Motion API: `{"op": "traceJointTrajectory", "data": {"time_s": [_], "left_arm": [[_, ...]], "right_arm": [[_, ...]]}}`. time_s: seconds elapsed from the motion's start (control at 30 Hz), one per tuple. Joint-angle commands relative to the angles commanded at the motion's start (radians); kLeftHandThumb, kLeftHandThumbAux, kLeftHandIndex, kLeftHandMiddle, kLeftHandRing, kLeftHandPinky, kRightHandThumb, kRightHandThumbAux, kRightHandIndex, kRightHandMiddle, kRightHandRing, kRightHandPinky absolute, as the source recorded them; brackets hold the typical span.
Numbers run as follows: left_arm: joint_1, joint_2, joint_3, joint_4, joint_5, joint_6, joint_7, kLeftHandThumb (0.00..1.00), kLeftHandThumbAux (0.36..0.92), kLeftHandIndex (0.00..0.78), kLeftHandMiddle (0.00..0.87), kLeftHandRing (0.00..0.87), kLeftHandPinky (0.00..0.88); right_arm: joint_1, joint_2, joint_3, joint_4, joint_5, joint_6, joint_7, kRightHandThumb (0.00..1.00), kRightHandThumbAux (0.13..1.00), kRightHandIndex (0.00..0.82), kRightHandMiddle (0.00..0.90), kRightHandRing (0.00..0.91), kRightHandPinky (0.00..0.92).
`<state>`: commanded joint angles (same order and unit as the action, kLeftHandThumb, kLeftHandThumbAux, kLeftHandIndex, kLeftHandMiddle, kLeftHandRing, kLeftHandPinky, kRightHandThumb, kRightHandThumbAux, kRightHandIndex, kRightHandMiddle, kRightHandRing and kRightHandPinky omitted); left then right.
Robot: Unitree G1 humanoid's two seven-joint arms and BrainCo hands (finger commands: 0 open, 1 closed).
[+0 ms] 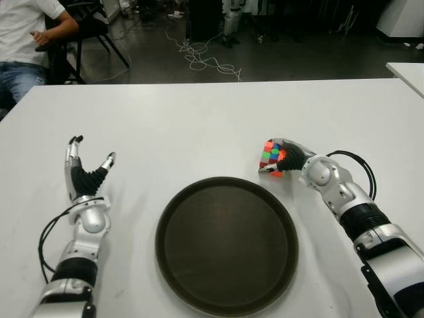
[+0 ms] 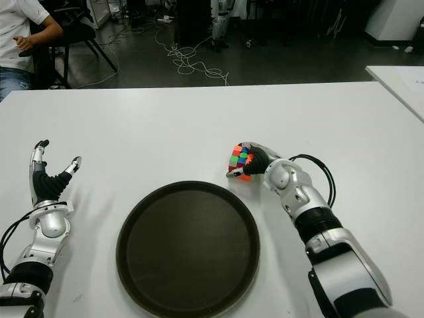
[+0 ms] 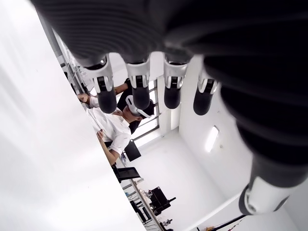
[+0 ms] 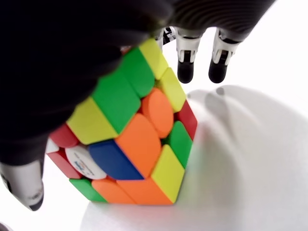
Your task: Pick up the Rubik's Cube and put it in the plate
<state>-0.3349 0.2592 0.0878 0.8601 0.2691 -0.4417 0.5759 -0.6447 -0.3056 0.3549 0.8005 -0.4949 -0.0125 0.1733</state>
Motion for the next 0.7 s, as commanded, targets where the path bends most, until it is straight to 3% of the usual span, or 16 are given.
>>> {"op": "traceJointTrajectory", "data": {"time_s": [0.4,0.7], "left_arm": [[-0.003,0.002,0.001,0.007,-0.006,0.000,-0.011,0.000,0.650,0.016,0.008,0.000,0.010],[0.000,-0.001,0.003,0.006,-0.012,-0.005,-0.015,0.000,0.650,0.006,0.007,0.000,0.015]], "right_arm": [[0.009,0.002,-0.029,0.007,0.045,-0.068,0.005,0.000,0.627,0.025,0.052,0.025,0.000],[-0.006,-0.003,0.003,0.049,0.001,-0.082,-0.033,0.000,0.620,0.000,0.021,0.012,0.001]]}}
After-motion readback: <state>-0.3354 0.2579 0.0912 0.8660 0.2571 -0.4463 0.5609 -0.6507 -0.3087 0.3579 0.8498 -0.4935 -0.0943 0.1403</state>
